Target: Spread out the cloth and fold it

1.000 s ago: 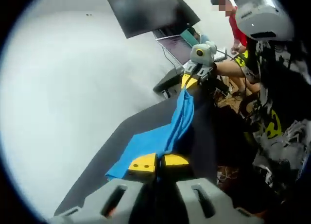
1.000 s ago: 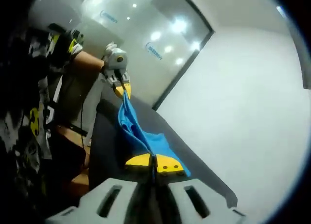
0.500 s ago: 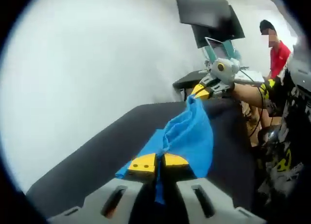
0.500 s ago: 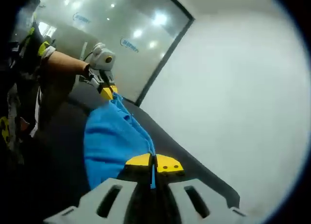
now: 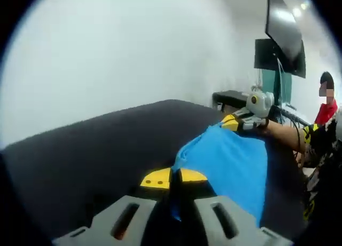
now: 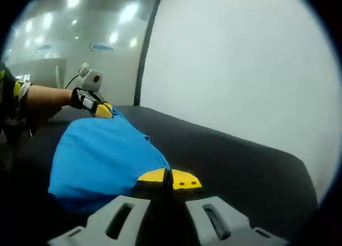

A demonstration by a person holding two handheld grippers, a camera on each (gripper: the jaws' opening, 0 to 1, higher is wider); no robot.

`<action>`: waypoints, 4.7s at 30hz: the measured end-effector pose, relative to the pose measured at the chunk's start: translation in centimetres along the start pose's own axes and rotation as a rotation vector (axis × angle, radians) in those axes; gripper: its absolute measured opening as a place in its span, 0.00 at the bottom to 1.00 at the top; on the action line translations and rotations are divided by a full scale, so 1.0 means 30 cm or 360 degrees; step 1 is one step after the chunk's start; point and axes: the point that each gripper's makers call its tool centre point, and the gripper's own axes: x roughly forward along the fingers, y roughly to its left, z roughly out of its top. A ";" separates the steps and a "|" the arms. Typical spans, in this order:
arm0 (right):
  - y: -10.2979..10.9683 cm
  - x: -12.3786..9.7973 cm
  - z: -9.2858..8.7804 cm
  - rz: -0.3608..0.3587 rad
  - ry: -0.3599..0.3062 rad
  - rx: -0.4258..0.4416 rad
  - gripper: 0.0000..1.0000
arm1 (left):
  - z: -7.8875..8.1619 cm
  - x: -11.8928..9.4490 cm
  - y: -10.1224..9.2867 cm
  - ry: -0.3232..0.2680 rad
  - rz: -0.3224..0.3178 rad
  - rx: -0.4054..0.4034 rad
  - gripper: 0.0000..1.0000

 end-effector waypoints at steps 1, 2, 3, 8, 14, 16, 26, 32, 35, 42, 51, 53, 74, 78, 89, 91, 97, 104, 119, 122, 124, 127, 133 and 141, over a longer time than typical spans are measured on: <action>-0.010 0.006 -0.016 -0.0039 0.0050 -0.0043 0.00 | -0.023 0.009 0.005 -0.0006 0.0007 -0.0041 0.01; -0.028 0.006 -0.025 -0.0135 0.0096 -0.0100 0.00 | -0.050 0.021 0.012 0.0000 0.0019 -0.0081 0.01; -0.055 0.003 -0.038 -0.0224 0.0134 -0.0170 0.00 | -0.078 0.033 0.020 0.0004 0.0035 -0.0107 0.01; -0.044 0.014 -0.063 -0.0189 0.0174 -0.0275 0.00 | -0.081 0.043 0.033 -0.0062 0.0096 0.0053 0.01; -0.053 -0.028 0.016 -0.0218 -0.0052 -0.0067 0.05 | -0.018 -0.009 0.074 -0.0238 0.0073 -0.0219 0.22; -0.087 -0.054 0.050 -0.0223 -0.0196 0.0087 0.05 | 0.058 -0.078 0.075 -0.0500 -0.0022 -0.0501 0.29; 0.254 -0.249 0.141 0.0078 -0.0227 0.0098 0.31 | -0.133 -0.328 -0.233 -0.0203 -0.0097 0.0163 0.34; 0.371 -0.244 -0.040 0.0166 0.0089 -0.0007 0.32 | -0.213 -0.274 -0.250 -0.0118 0.0014 0.0251 0.35; 0.356 -0.207 -0.033 0.0147 0.0071 0.0000 0.18 | -0.238 -0.236 -0.220 -0.0071 0.0048 0.0198 0.29; 0.345 -0.212 0.000 0.0231 0.0051 0.0059 0.02 | -0.219 -0.229 -0.271 -0.0007 -0.0056 0.0211 0.04; 0.403 -0.363 0.032 0.0254 -0.0035 0.0064 0.01 | -0.158 -0.328 -0.360 -0.0123 -0.0162 0.0168 0.02; 0.436 -0.384 0.002 0.0279 0.0016 -0.0028 0.01 | -0.192 -0.334 -0.396 -0.0081 -0.0170 0.0194 0.02; 0.461 -0.254 0.123 0.0329 -0.0137 0.0049 0.16 | -0.037 -0.164 -0.521 -0.0298 -0.0177 0.0198 0.26; 0.459 -0.260 0.073 0.0355 -0.0112 0.0026 0.13 | -0.114 -0.163 -0.505 -0.0245 -0.0194 0.0174 0.27; 0.455 -0.295 -0.041 0.0296 0.0035 -0.0138 0.12 | -0.179 -0.160 -0.516 -0.0295 -0.0192 0.0327 0.27; 0.444 -0.339 -0.018 0.0258 -0.0020 -0.0098 0.12 | -0.175 -0.187 -0.525 -0.0303 -0.0250 0.0269 0.27; 0.411 -0.463 0.153 0.0194 -0.0480 0.0183 0.17 | 0.002 -0.385 -0.468 -0.0811 -0.0167 -0.0055 0.26; 0.356 -0.454 0.173 0.0050 -0.0432 0.0182 0.19 | -0.003 -0.557 -0.221 -0.0914 0.0463 0.0138 0.25; 0.273 -0.440 0.161 0.0020 -0.0618 0.0308 0.23 | -0.048 -0.513 -0.251 -0.0898 0.0351 -0.0043 0.13; 0.253 -0.420 0.136 -0.0014 -0.0559 0.0318 0.34 | -0.053 -0.543 -0.214 -0.0924 0.0391 -0.0083 0.13; 0.284 -0.389 0.094 0.0047 -0.0440 0.0280 0.35 | -0.050 -0.552 -0.211 -0.0951 0.0414 -0.0069 0.13; 0.295 -0.365 0.068 0.0037 -0.0342 0.0199 0.35 | -0.062 -0.540 -0.191 -0.0903 0.0496 0.0061 0.16; 0.186 -0.459 0.144 -0.0099 -0.0644 0.0467 0.23 | -0.068 -0.518 -0.193 -0.0861 0.0506 0.0096 0.19; 0.237 -0.426 0.128 -0.0029 -0.0549 0.0286 0.29 | -0.071 -0.522 -0.193 -0.0865 0.0499 0.0087 0.20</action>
